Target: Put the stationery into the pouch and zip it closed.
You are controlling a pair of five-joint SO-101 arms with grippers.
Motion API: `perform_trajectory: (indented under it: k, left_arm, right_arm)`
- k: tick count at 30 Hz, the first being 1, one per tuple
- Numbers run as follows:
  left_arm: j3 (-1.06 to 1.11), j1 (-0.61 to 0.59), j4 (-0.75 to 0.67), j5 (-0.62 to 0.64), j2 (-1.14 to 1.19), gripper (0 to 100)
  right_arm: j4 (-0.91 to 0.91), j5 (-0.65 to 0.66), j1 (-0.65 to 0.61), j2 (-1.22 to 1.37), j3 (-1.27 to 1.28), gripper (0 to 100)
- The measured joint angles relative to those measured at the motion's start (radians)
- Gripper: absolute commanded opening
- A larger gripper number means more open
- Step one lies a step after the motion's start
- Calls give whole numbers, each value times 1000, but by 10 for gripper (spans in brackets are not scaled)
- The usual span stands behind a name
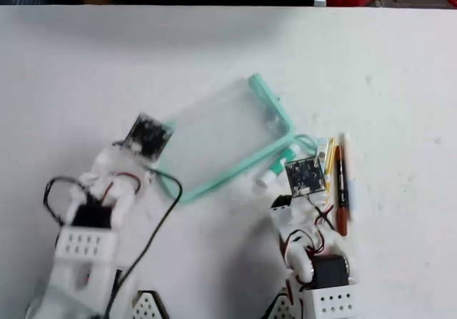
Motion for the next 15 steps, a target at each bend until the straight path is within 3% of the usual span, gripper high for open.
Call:
perform_trajectory:
  k: [5, 15]
  left_arm:
    - [-49, 2, -48, 3, 206, 24]
    - [12, 2, -66, 5, 66, 24]
  right_arm:
    - [0, 0, 0, 0, 0, 22]
    - [-49, 0, 0, 0, 0, 22]
